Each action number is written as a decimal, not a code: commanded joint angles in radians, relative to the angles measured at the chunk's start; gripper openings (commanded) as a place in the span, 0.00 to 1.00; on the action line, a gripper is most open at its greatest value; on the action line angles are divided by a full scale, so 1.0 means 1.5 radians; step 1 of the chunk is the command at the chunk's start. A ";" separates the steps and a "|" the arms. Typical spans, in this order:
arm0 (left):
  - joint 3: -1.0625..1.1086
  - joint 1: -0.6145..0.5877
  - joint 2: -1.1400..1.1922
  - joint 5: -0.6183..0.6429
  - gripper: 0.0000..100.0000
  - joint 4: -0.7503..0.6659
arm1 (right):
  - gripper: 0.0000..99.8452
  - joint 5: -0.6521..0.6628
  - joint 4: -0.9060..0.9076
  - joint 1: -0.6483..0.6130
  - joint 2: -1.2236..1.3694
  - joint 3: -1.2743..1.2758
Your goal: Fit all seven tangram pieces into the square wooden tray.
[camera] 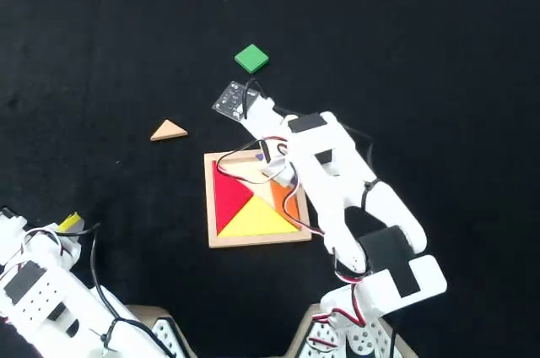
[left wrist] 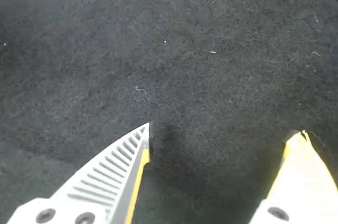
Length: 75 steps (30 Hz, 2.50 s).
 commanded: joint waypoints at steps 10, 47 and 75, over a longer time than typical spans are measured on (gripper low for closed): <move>-0.005 0.011 -0.003 -0.005 0.38 -0.012 | 0.25 -0.049 -0.003 -0.030 0.002 -0.037; -0.005 0.011 -0.003 -0.005 0.38 -0.012 | 0.01 -0.180 -0.016 -0.116 -0.075 0.036; -0.013 0.039 -0.003 0.002 0.38 -0.006 | 0.01 -0.180 0.001 -0.010 -0.073 0.046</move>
